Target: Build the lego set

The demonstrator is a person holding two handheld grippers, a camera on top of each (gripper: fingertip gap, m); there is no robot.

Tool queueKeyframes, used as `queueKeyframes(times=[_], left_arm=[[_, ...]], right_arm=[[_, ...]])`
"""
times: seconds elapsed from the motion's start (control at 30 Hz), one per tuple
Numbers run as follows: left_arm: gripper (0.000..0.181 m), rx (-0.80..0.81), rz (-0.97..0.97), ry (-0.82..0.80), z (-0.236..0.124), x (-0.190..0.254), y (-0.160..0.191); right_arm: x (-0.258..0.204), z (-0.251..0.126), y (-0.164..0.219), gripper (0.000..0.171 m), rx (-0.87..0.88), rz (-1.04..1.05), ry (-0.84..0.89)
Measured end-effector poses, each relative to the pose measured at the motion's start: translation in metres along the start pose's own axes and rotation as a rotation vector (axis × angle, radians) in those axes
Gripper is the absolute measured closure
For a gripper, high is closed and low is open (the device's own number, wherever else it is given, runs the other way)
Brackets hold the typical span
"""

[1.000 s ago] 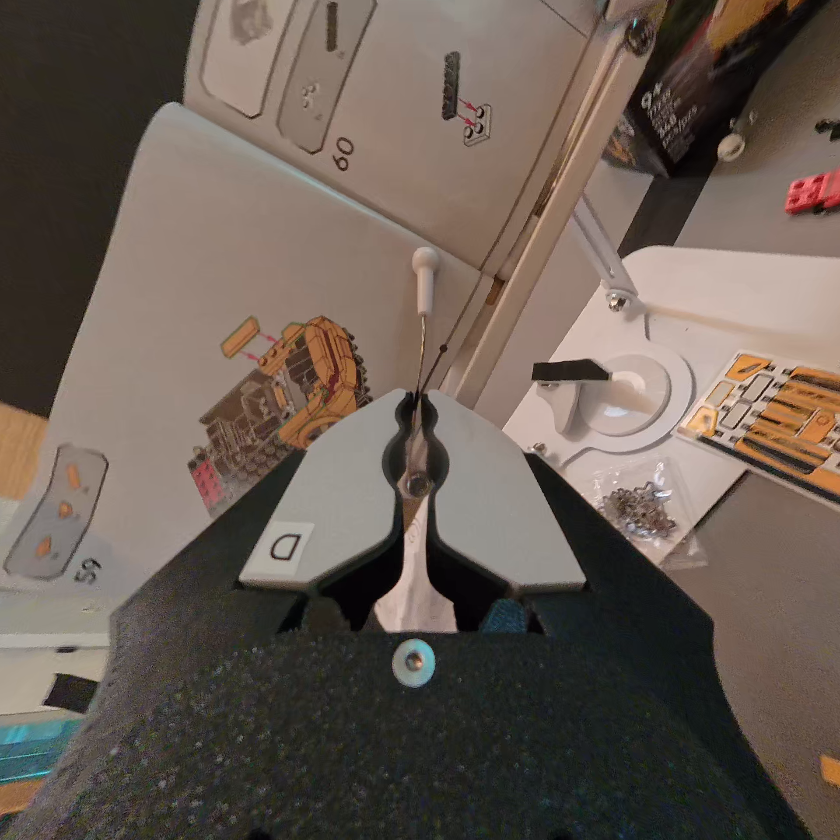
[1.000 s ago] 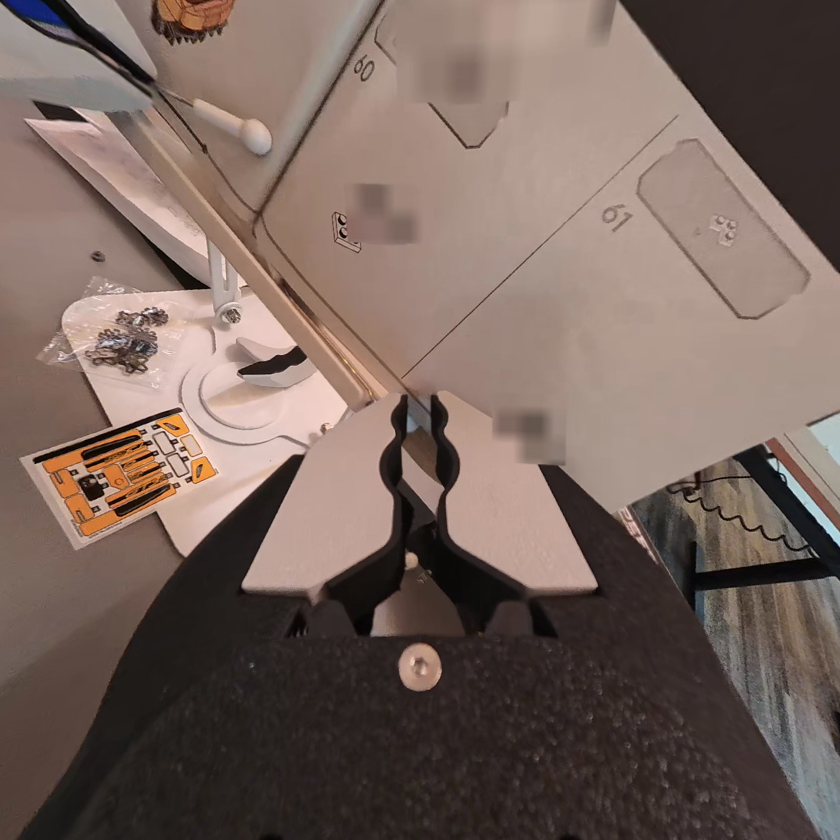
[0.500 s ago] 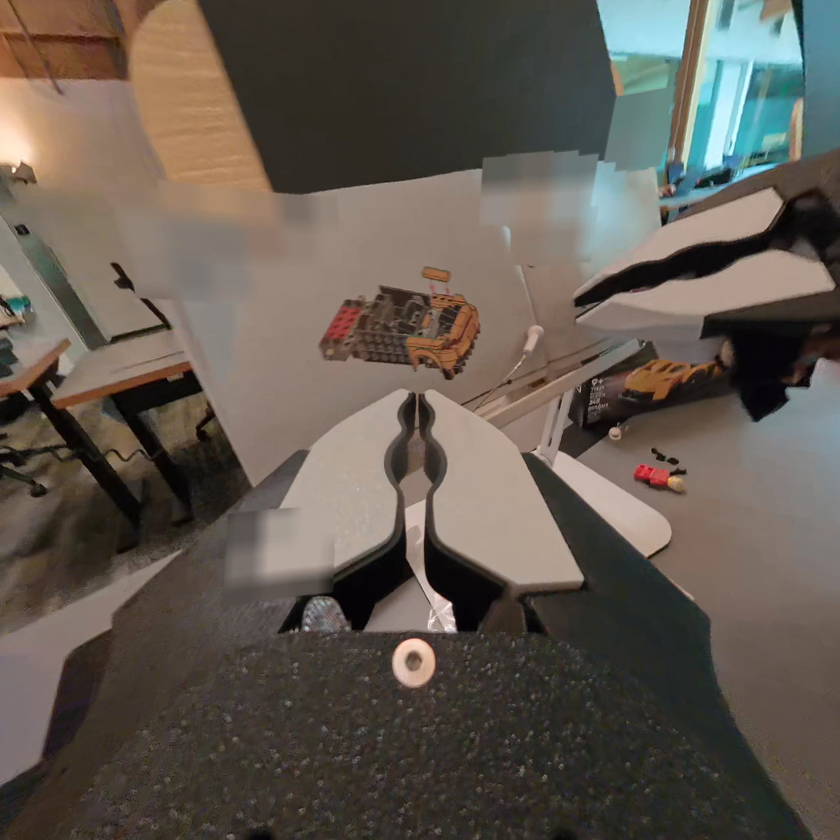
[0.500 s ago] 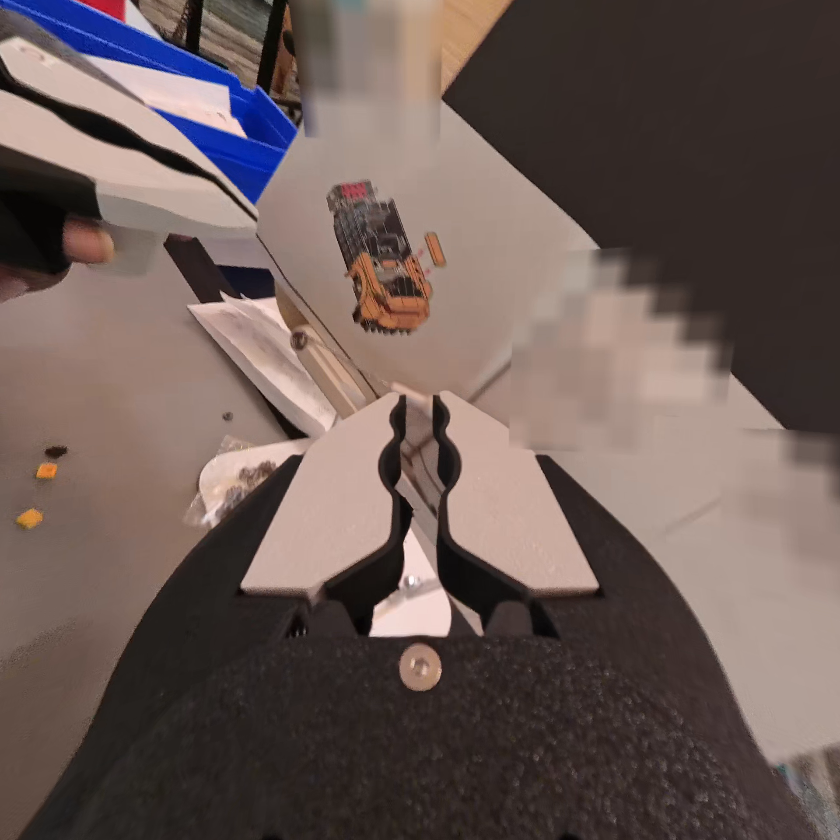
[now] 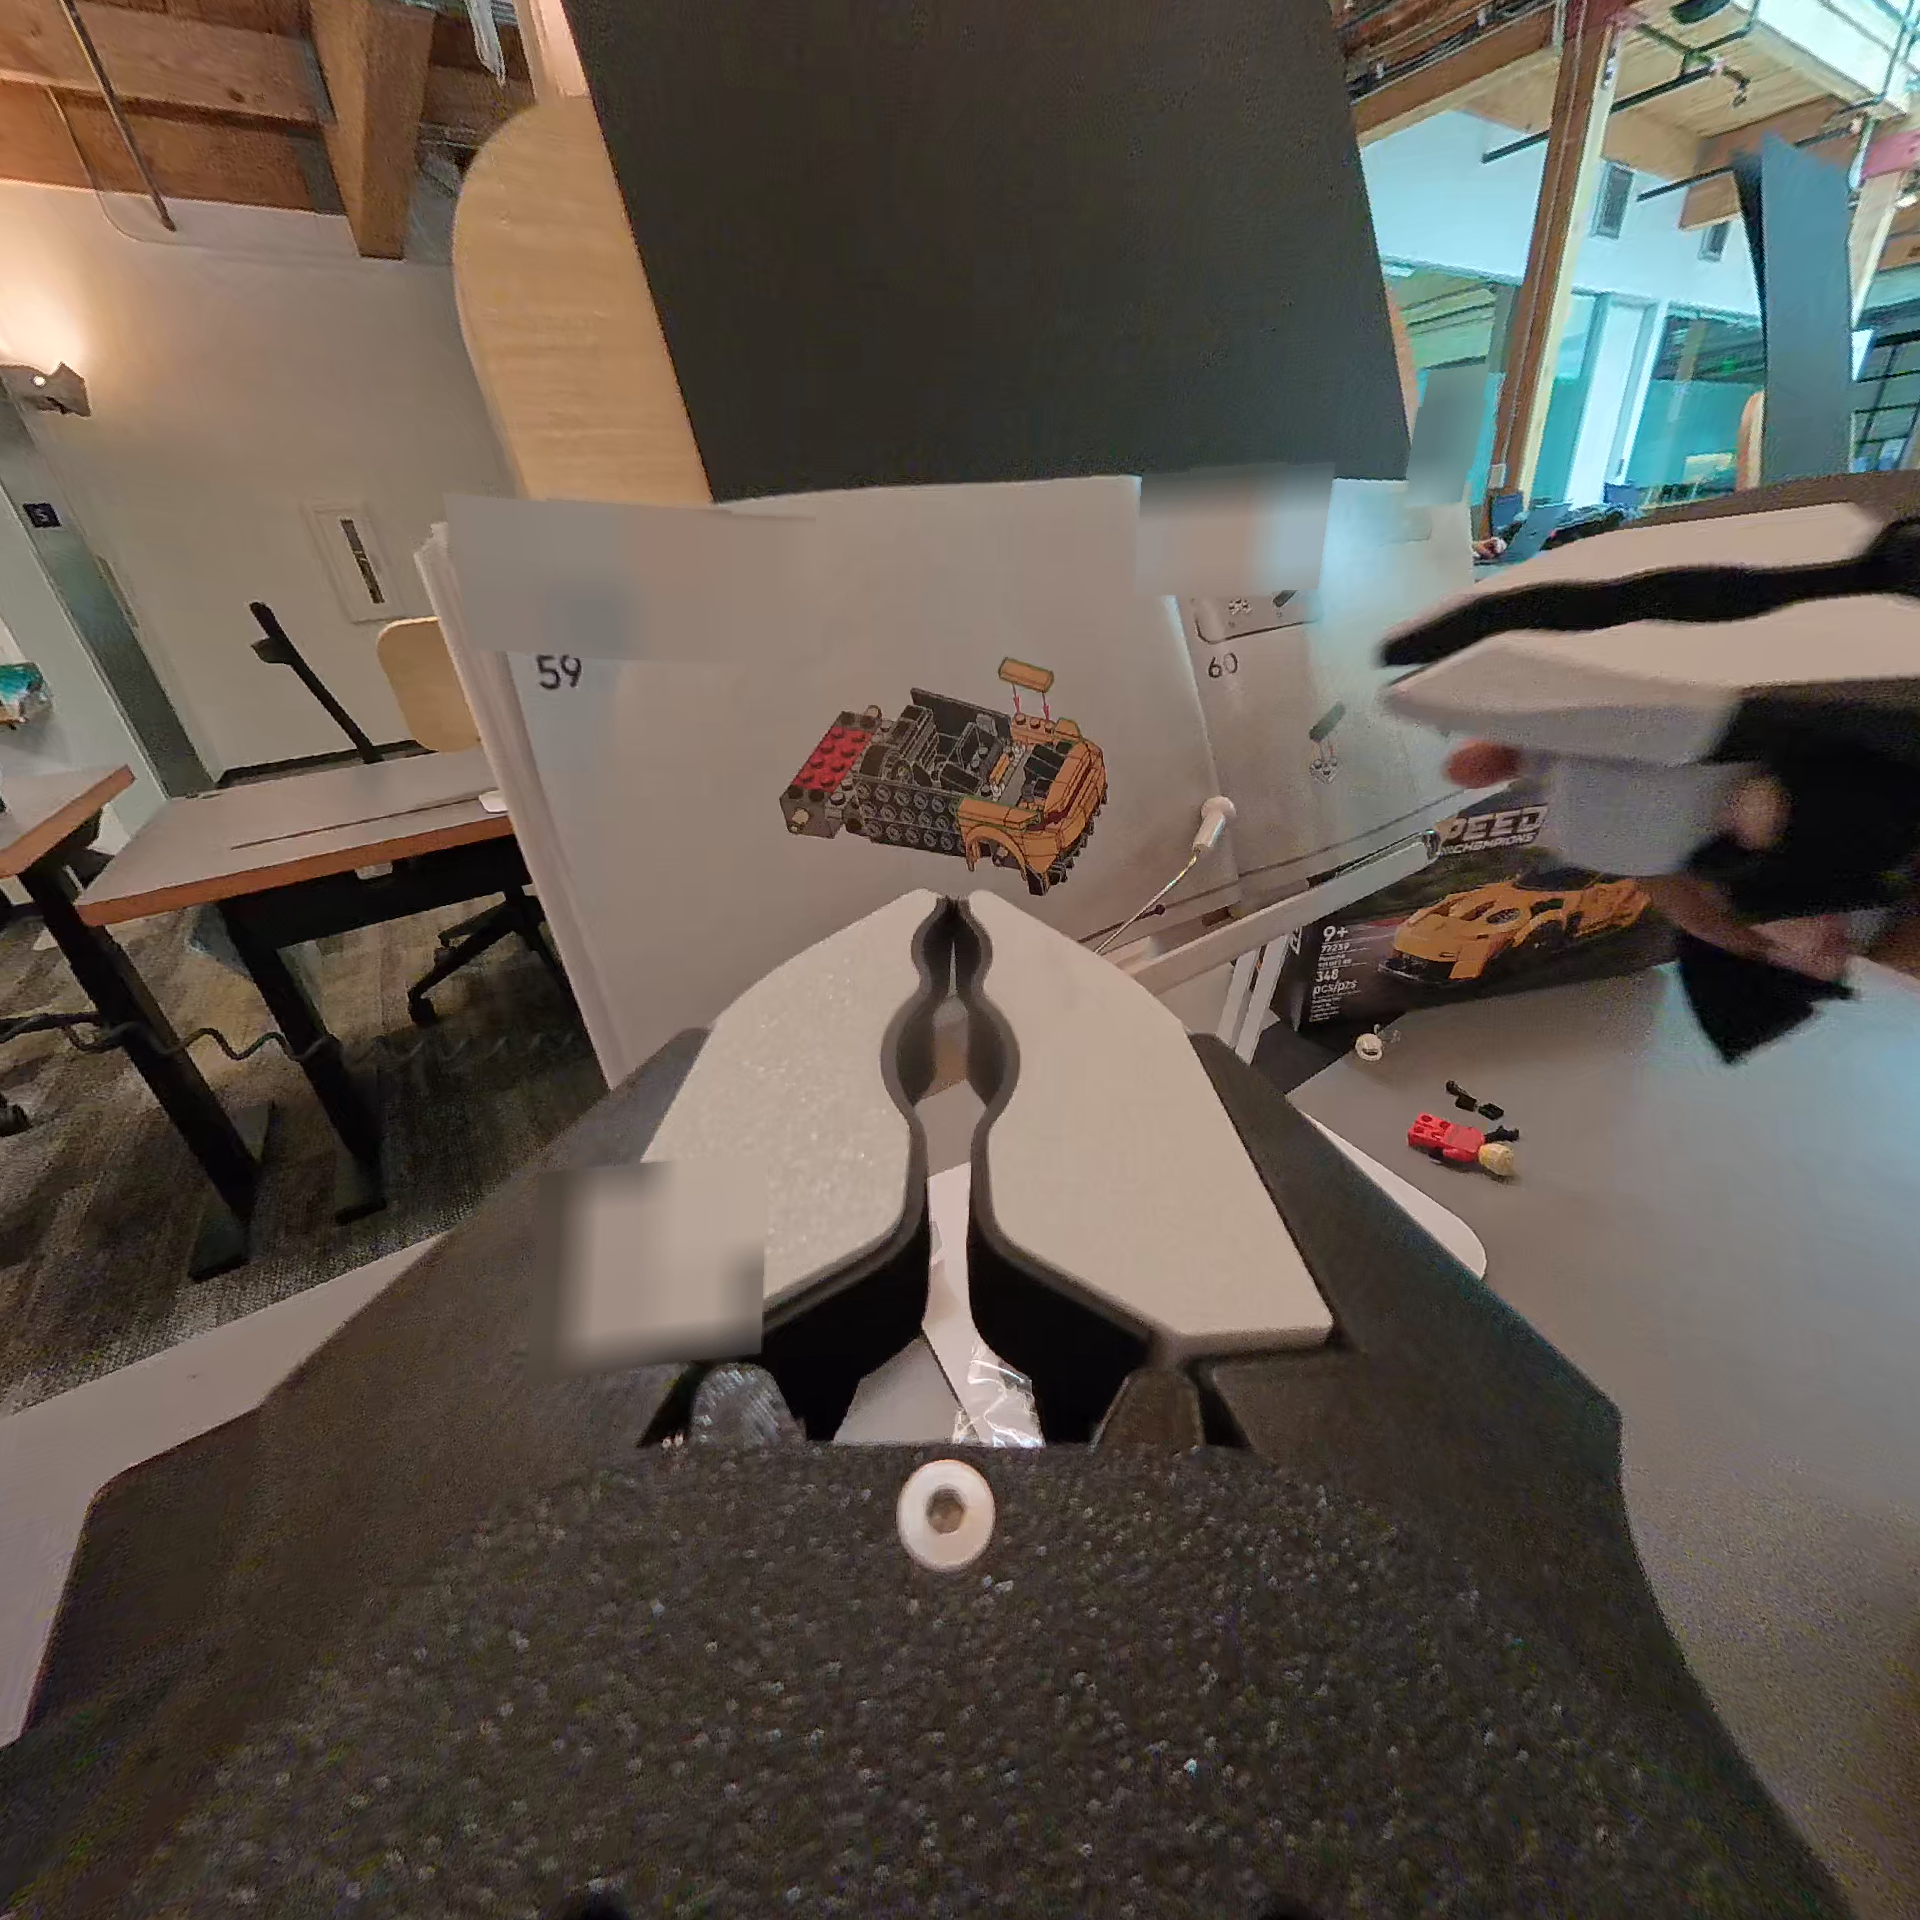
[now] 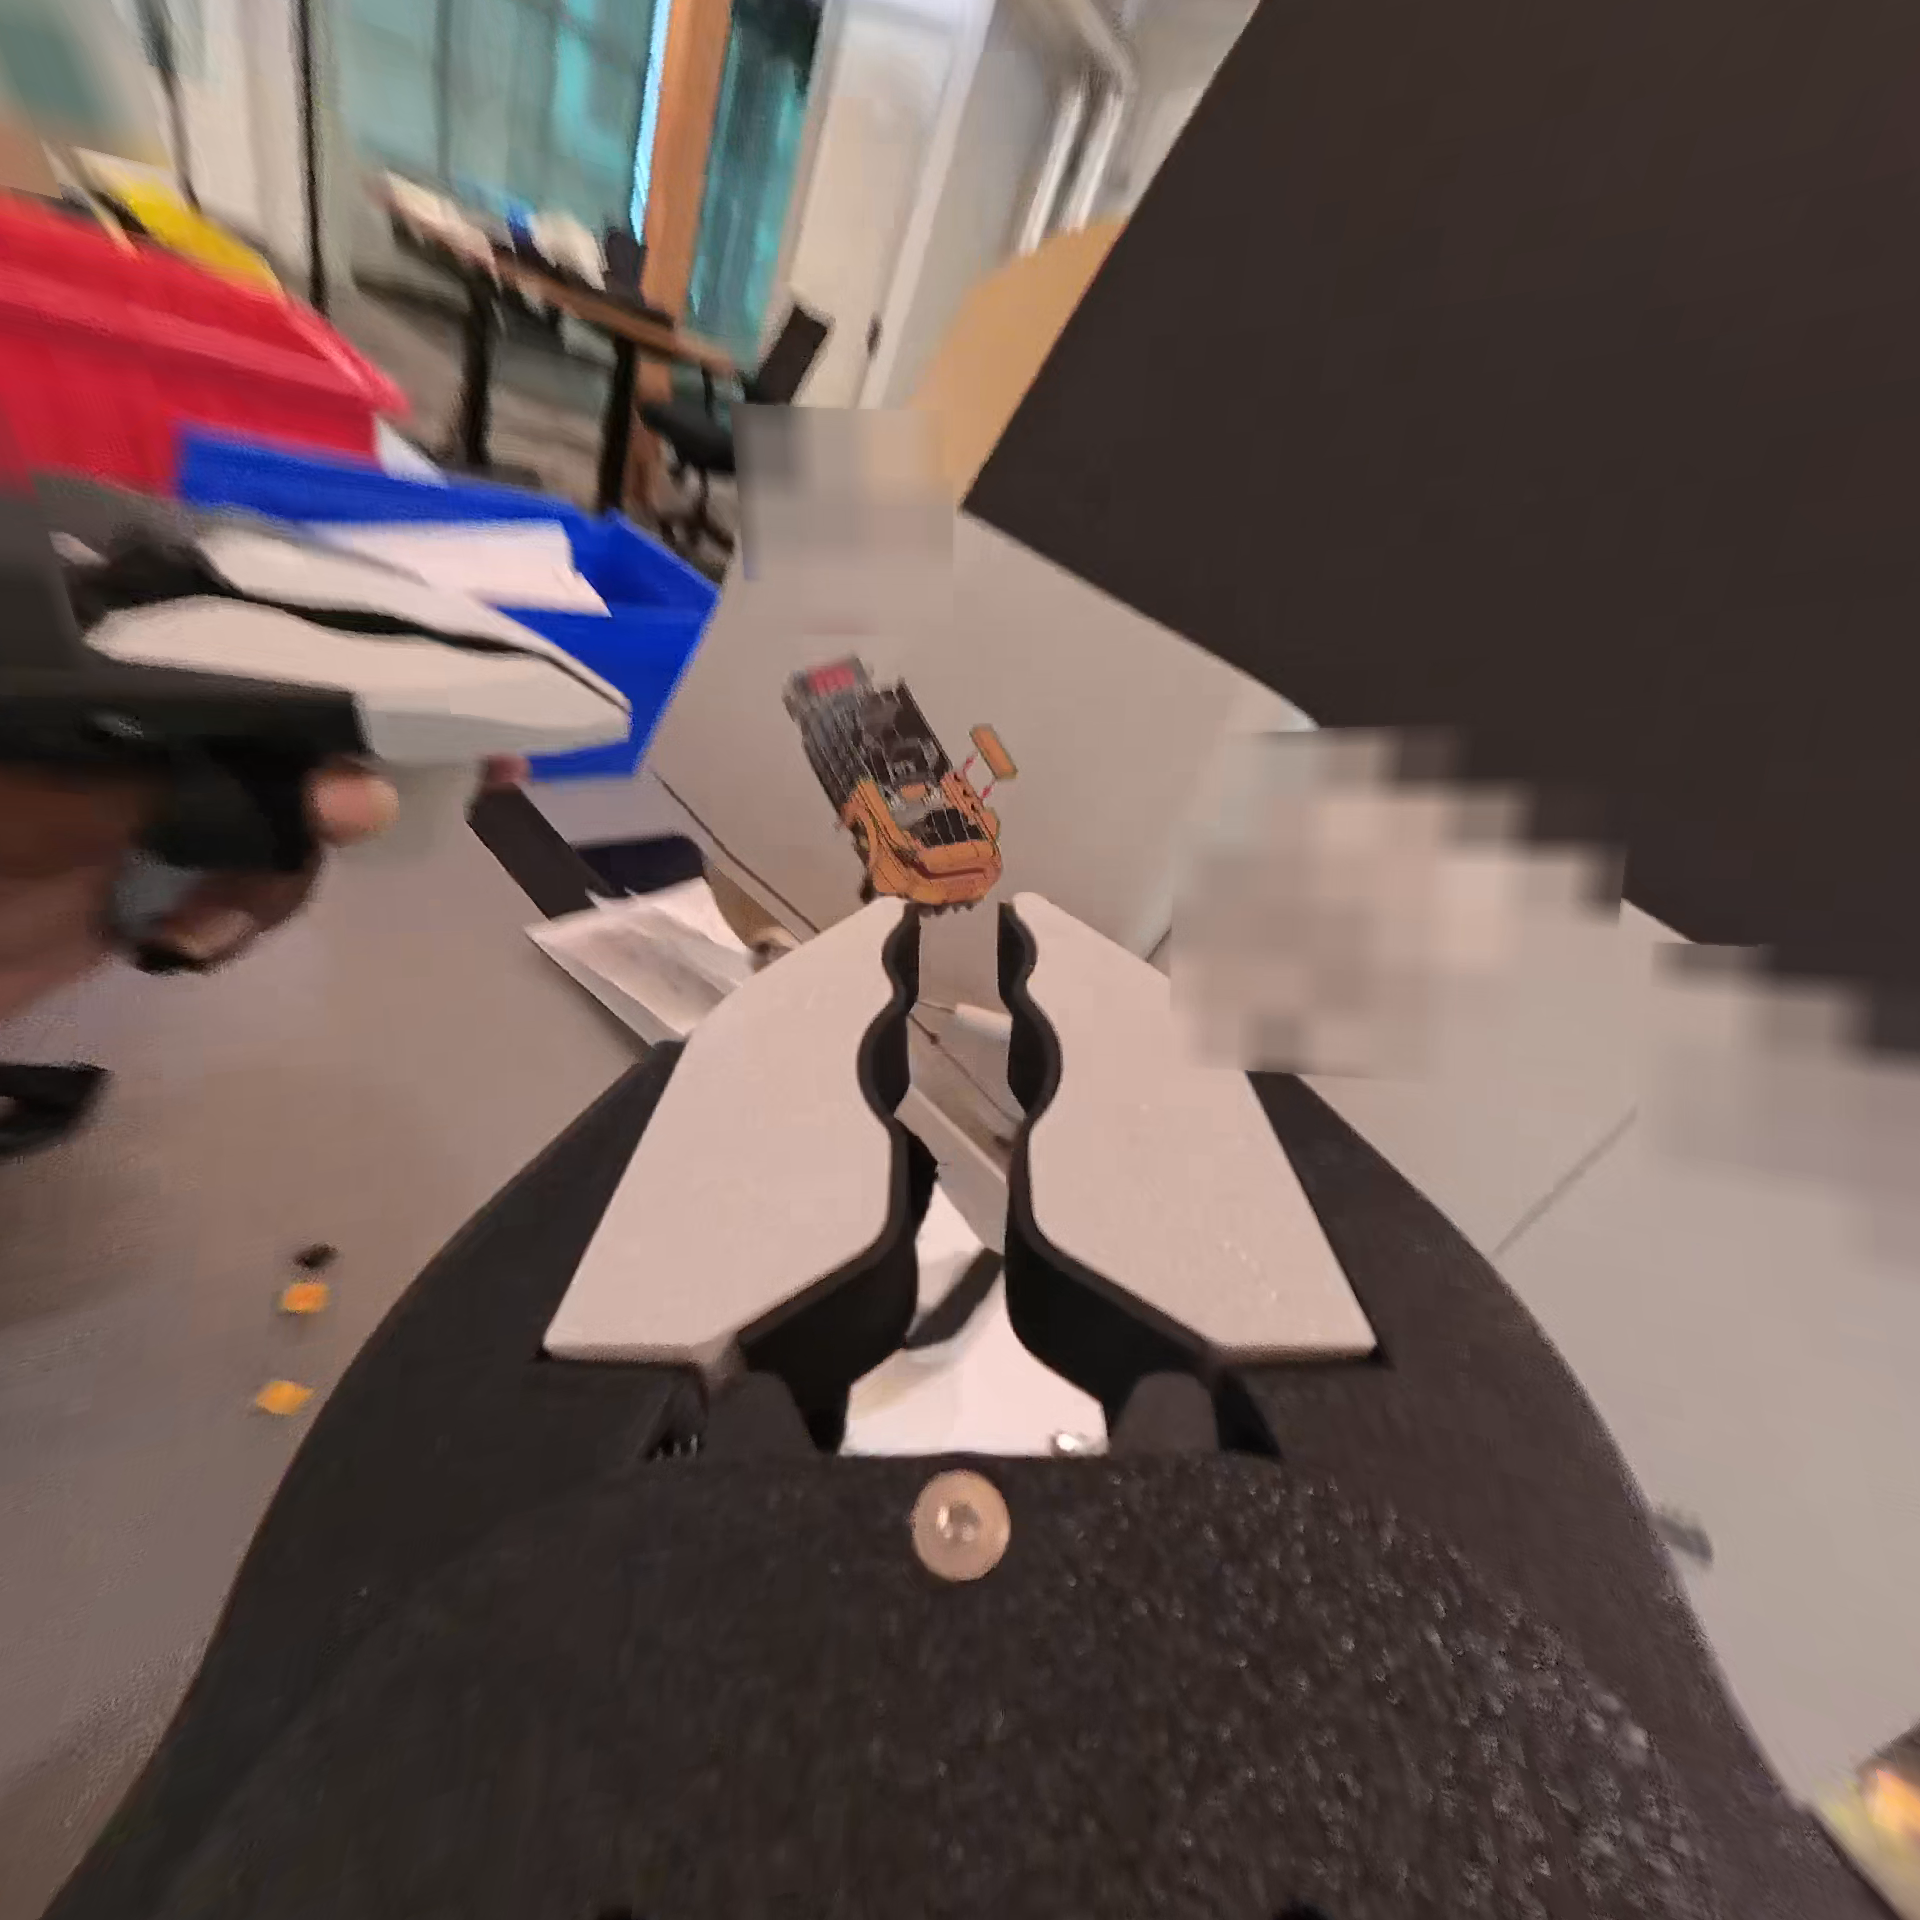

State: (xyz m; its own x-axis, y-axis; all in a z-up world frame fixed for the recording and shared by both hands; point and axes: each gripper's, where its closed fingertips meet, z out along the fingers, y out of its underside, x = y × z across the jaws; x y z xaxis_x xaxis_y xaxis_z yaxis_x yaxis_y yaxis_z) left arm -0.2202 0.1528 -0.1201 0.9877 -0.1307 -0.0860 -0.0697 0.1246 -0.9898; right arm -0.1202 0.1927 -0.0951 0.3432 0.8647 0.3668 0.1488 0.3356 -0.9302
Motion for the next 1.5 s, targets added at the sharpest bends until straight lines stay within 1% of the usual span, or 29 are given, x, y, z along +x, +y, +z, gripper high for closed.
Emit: queueKeyframes(times=[0.07, 0.13, 0.23, 0.33, 0.43, 0.57, 0.73, 1.1, 1.23, 1.5], left_arm=[[0.181, 0.013, -0.005, -0.01, -0.002, 0.0, -0.003], [0.181, 0.029, -0.015, -0.026, -0.003, 0.0, -0.005], [0.181, 0.042, -0.047, -0.057, -0.004, 0.001, -0.007], [0.181, 0.041, -0.066, -0.088, -0.005, 0.007, -0.007], [0.181, 0.018, -0.075, -0.13, -0.006, 0.012, -0.003], [0.181, -0.018, -0.082, -0.144, -0.011, 0.027, 0.008], [0.181, -0.057, -0.068, -0.104, -0.02, 0.052, 0.018], [0.181, -0.006, 0.008, -0.048, -0.037, 0.071, -0.009], [0.181, -0.011, 0.014, -0.02, -0.037, 0.076, -0.009], [0.181, -0.016, 0.056, -0.057, -0.036, 0.072, -0.006]], right_arm=[[-0.002, -0.027, -0.01, 0.158, 0.096, 0.104, -0.017], [-0.001, -0.05, -0.01, 0.157, 0.153, 0.193, -0.001], [0.002, -0.075, 0.009, 0.159, 0.167, 0.277, 0.081], [0.005, -0.088, 0.038, 0.169, 0.155, 0.323, 0.147], [0.012, -0.09, 0.052, 0.171, 0.118, 0.313, 0.159], [0.026, -0.099, 0.045, 0.171, 0.154, 0.311, 0.172], [0.032, -0.105, 0.041, 0.171, 0.158, 0.323, 0.175], [0.023, -0.116, 0.013, 0.171, 0.217, 0.265, 0.161], [0.023, -0.12, 0.006, 0.171, 0.235, 0.271, 0.155], [0.03, -0.124, 0.003, 0.171, 0.237, 0.285, 0.164]])
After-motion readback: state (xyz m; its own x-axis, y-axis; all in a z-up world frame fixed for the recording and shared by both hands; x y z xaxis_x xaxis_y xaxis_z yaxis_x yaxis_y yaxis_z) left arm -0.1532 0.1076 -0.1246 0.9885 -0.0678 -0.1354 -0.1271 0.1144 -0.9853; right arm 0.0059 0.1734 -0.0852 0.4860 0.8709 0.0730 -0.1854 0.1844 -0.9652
